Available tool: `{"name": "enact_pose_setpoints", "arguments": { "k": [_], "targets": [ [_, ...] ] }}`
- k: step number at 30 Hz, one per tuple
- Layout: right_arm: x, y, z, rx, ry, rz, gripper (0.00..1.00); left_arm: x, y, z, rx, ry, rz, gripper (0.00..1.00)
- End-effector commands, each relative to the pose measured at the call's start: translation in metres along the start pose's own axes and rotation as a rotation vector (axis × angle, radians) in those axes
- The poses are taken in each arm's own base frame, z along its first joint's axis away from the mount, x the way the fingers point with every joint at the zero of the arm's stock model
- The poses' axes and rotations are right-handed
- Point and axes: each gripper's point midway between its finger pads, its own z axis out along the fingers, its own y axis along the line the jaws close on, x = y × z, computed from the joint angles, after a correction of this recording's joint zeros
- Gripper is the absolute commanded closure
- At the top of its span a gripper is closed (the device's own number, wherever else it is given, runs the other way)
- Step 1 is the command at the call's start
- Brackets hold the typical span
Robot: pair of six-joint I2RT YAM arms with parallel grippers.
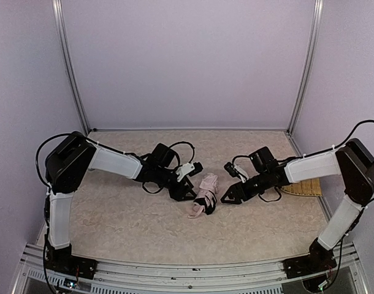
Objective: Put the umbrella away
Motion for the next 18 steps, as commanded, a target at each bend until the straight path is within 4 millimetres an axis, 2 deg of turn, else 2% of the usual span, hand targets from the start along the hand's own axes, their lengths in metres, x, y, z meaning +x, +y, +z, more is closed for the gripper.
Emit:
{"name": "enact_pose_setpoints", "arguments": {
  "k": [1,5,7,11,15,18],
  "targets": [
    [-0.02,-0.012,0.009,0.023,-0.044,0.007,0.4,-0.01,-0.024,0.003,0.075,-0.023,0.009,0.43],
    [-0.025,-0.009,0.016,-0.011,-0.053,0.003,0.41,-0.02,-0.043,0.01,0.163,-0.051,0.021,0.43],
    [-0.036,-0.014,0.019,0.008,-0.064,-0.014,0.41,-0.028,-0.058,0.016,0.206,-0.064,0.057,0.43],
    [-0.058,-0.029,0.032,0.053,-0.079,-0.064,0.41,-0.039,-0.073,0.034,0.249,-0.074,0.113,0.43],
    [-0.084,-0.036,0.045,0.056,-0.079,-0.131,0.42,-0.047,-0.079,0.049,0.271,-0.077,0.155,0.43],
    [-0.099,-0.038,0.049,0.058,-0.072,-0.198,0.42,-0.054,-0.073,0.053,0.248,-0.098,0.163,0.41]
  ]
}}
